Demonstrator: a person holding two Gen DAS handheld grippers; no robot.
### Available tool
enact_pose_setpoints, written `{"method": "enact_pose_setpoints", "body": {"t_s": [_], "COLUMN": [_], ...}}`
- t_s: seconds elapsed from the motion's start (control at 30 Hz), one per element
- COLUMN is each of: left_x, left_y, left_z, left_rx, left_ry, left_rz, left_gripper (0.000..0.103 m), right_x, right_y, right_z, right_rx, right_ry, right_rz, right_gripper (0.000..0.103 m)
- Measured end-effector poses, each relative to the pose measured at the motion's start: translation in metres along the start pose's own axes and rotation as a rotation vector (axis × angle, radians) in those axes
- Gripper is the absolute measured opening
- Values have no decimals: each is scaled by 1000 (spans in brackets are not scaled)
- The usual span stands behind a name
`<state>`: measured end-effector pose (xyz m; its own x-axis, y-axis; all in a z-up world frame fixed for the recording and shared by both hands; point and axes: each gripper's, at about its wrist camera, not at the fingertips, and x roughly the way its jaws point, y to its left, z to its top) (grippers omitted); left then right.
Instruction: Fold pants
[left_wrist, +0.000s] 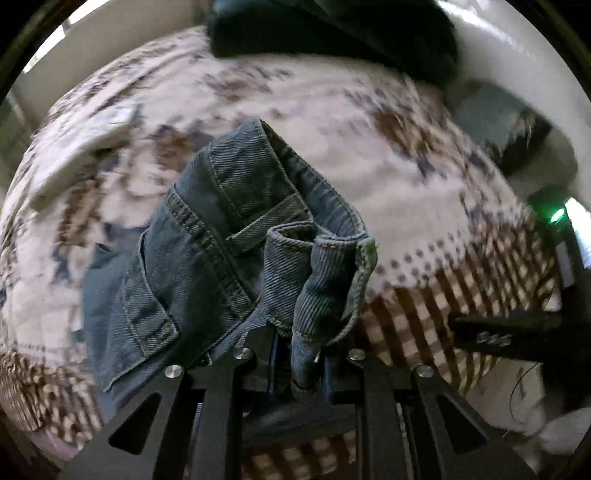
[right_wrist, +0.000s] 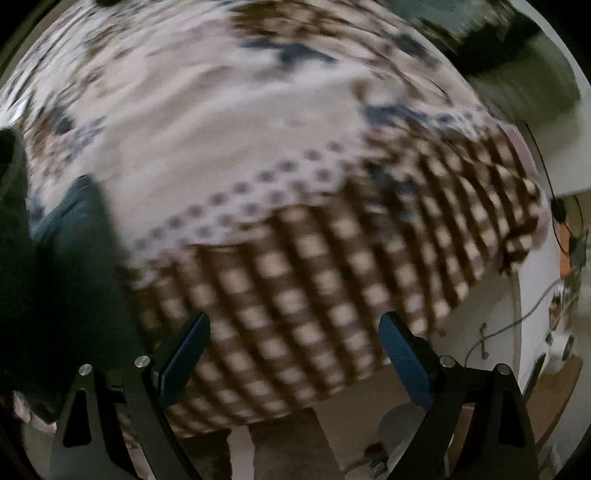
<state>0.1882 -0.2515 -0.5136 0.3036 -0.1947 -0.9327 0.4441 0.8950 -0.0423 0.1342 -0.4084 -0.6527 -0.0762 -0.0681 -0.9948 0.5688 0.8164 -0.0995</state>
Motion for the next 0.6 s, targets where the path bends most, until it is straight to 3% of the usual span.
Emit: {"method": "enact_pose_setpoints", "body": {"t_s": [0.2,0.37,0.47,0.53,0.6], "left_x": [40,31,12,-10,-29], "left_y": [-26,-26,-13,0,9], "left_z": [-6,2,7,10,12], "left_rx": [55,18,-39,-80,-84], "left_ry": [68,114,137,110,70], "left_rz": [49,40,-26,-50,-51], "left_gripper": [15,26,51,103,103], "right_x": [35,51,44,37,28], "right_y": [-71,-106,-114,-119,-113], "right_z": [13,22,39,45,52], "right_rx": [54,80,118,119,90], "right_ry": [25,43,64,55,49], "right_rz": [-18,68,258,379,477], "right_gripper": [95,95,95,95,95]}}
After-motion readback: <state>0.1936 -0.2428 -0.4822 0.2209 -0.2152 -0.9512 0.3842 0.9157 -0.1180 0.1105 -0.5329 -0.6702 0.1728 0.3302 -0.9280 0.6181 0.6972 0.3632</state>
